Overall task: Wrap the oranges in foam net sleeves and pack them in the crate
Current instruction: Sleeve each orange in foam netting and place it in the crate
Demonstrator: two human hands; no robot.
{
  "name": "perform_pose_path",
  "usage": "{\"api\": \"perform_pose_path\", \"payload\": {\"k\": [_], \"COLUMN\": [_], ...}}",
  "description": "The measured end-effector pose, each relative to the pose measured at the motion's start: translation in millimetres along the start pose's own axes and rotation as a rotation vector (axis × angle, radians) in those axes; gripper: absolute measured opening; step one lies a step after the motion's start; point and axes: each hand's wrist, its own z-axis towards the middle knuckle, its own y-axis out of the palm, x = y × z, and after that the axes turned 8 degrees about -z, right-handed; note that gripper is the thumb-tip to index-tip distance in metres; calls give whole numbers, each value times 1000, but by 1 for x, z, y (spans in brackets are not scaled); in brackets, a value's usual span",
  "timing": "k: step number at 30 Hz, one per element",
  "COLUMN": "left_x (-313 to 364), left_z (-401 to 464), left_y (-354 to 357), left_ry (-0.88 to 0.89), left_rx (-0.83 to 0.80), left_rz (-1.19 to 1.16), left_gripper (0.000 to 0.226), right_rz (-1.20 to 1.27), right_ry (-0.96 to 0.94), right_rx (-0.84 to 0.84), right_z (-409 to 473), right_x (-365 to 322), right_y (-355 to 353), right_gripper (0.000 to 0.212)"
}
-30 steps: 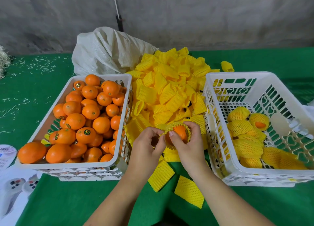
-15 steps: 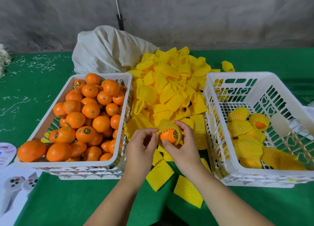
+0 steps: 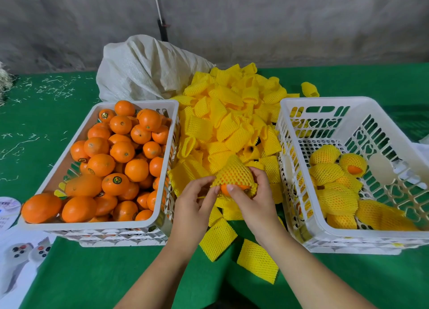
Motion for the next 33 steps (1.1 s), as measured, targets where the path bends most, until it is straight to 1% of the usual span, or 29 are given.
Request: {"api": "perform_pose_path", "payload": {"k": [2, 5, 7, 8, 10, 12, 15, 17, 18, 19, 20, 21, 22, 23, 24, 25, 26, 28, 30, 32, 33], "left_x": [-2, -1, -1, -1, 0, 1, 3, 5, 7, 11, 17, 23, 24, 24, 23, 22, 22, 19, 16, 19, 20], "left_z": [-3, -4, -3, -3, -3, -6, -7, -7, -7, -7, -7, -4, -1, 2, 4, 5, 5, 3, -2, -3, -3], "left_y": [1, 4, 2, 1, 0, 2, 6, 8, 8, 9, 11, 13, 15, 16, 17, 16, 15, 14, 16, 17, 18], "left_ry": [32, 55, 90, 112, 177, 226, 334, 353, 288, 157, -37, -259, -467, -614, -693, -708, -691, -622, -571, -513, -484], "left_rx": [31, 75, 87, 85, 44, -27, -73, -90, -72, -32, 12, 21, -18, -94, -169, -215, -230, -195, -175, -158, -139], "left_rz": [35, 42, 73, 82, 117, 157, 216, 180, 98, -36, -215, -404, -554, -669, -742, -780, -797, -818, -868, -839, -794], "left_gripper": [23, 23, 22, 19, 13, 18, 21, 20, 20, 23, 32, 45, 57, 65, 66, 62, 57, 55, 67, 86, 91], "right_rz": [1, -17, -52, -52, -8, 11, -25, -6, 19, 37, 33, 0, -42, -78, -96, -95, -56, 124, 205, 155, 132], "right_ry": [20, 40, 28, 20, 62, 119, 92, 69, 62, 58, 46, 31, 16, 9, 9, 12, 19, 85, 130, 131, 131], "right_rx": [-39, -195, -248, -231, -139, -44, 31, 44, 40, 28, 5, -33, -96, -184, -284, -361, -393, -320, -229, -182, -172], "right_z": [-1, -4, -5, -4, -1, 1, 1, -1, -1, -2, -2, -3, -5, -6, -8, -10, -11, -10, -7, -6, -5], "right_x": [1, 3, 2, 2, 2, 2, 4, 3, 1, -1, -4, -7, -9, -10, -10, -12, -13, -16, -19, -22, -24], "right_y": [-1, -4, -5, -5, -2, 1, 3, 3, 3, 3, 1, 0, -1, -2, -2, -3, -2, -1, 0, 3, 4], "right_gripper": [72, 78, 79, 77, 73, 69, 65, 68, 71, 73, 75, 78, 82, 85, 87, 87, 85, 73, 63, 61, 61]}}
